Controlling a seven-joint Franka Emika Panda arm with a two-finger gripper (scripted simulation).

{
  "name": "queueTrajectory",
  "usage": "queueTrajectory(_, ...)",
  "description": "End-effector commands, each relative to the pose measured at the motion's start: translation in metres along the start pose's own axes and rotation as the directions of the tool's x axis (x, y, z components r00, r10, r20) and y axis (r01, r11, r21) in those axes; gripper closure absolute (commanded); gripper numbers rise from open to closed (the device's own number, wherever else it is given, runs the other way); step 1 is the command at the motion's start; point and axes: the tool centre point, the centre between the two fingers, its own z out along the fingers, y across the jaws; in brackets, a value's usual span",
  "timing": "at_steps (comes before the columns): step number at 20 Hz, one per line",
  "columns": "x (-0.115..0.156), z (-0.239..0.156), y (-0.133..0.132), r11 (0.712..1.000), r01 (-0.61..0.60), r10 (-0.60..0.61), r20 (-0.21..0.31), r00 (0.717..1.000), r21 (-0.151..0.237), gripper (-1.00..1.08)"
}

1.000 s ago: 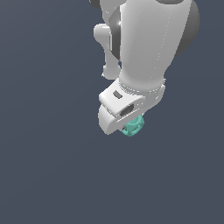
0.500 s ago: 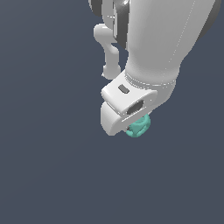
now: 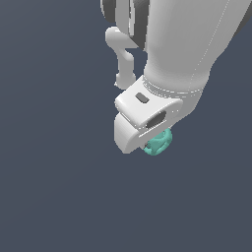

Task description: Pick up the object and move it to a goal position.

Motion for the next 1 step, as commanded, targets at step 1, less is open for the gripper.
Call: queueTrajectory(1, 0.0005, -0.0008, 0.0002, 1.000, 0.000, 0.000, 0.000, 1.000, 0.000, 1.08)
